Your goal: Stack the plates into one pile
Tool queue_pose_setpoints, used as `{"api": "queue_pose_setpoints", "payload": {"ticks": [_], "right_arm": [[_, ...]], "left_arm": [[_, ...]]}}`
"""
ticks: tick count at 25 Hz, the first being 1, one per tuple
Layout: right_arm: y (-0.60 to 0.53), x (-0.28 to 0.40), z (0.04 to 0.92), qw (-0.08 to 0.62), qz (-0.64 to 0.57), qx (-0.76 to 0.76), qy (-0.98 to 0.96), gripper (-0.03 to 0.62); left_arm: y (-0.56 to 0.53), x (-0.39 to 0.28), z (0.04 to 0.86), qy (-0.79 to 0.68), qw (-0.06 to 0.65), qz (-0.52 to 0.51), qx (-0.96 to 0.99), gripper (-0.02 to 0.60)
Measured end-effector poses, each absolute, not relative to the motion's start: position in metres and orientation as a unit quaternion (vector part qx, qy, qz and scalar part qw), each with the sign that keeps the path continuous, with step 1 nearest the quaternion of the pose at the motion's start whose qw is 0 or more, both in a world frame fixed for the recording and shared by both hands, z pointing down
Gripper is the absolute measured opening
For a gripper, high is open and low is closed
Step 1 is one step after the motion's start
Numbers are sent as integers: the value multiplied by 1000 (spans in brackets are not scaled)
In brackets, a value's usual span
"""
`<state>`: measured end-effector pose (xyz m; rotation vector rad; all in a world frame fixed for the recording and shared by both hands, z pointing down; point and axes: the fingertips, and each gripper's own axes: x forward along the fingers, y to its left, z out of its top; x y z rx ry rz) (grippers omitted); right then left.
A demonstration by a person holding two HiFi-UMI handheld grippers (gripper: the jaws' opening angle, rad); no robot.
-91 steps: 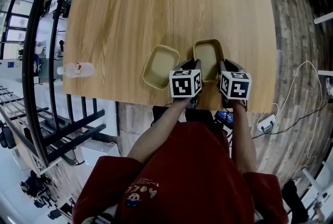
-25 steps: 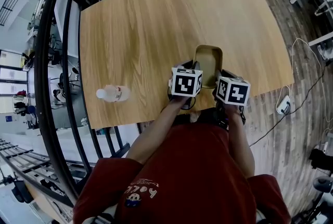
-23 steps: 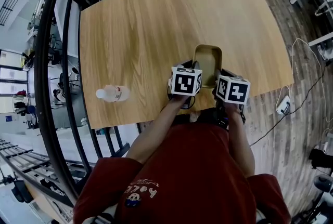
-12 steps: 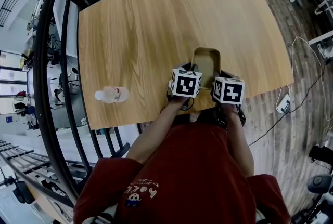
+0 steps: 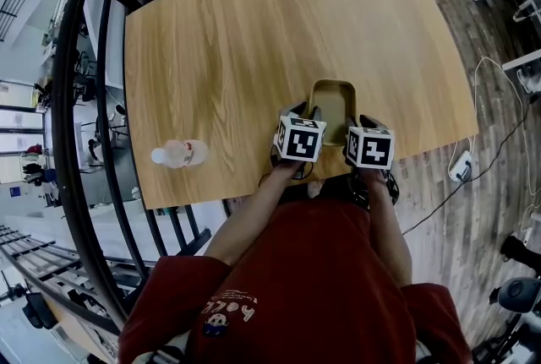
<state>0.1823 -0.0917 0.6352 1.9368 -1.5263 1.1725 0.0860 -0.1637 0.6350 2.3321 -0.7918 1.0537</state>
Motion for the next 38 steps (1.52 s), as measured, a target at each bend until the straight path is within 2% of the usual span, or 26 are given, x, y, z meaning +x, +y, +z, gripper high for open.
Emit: {"api": "queue_pose_setpoints", "payload": {"ticks": [23, 31, 38], "right_arm": [[-93, 178, 658, 204, 469, 661, -549, 129], [-115, 197, 613, 153, 446, 662, -583, 129], [-153, 231, 552, 121, 365, 675, -630, 127]], "left_arm": [[-163, 87, 656, -288, 276, 375, 837, 158], [-177, 82, 630, -333, 275, 338, 836, 158], [-217, 62, 569, -405, 247, 258, 842, 158]]}}
